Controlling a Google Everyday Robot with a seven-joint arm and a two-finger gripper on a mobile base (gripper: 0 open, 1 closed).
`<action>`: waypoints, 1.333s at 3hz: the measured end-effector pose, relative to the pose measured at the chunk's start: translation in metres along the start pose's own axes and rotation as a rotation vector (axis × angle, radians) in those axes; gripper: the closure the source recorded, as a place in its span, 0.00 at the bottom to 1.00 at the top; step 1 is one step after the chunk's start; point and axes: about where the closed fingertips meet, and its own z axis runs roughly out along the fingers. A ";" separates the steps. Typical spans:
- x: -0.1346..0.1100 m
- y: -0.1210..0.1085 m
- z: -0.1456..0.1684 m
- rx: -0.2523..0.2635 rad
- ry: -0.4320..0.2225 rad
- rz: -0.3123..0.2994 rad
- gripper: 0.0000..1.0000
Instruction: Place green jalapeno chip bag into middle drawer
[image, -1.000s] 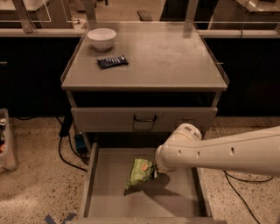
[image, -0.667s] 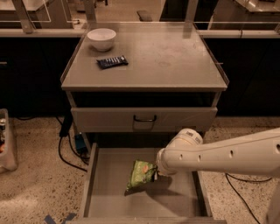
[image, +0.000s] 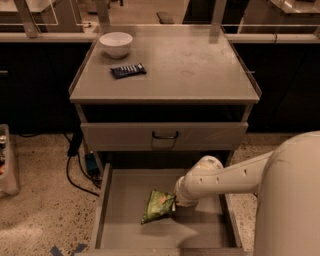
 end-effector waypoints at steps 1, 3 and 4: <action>-0.002 0.004 0.031 -0.033 -0.020 0.000 1.00; -0.007 0.012 0.059 -0.074 -0.048 -0.004 1.00; -0.007 0.012 0.059 -0.074 -0.048 -0.004 0.84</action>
Offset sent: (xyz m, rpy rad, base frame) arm 0.0030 0.0254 -0.0812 0.0600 0.1274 0.0469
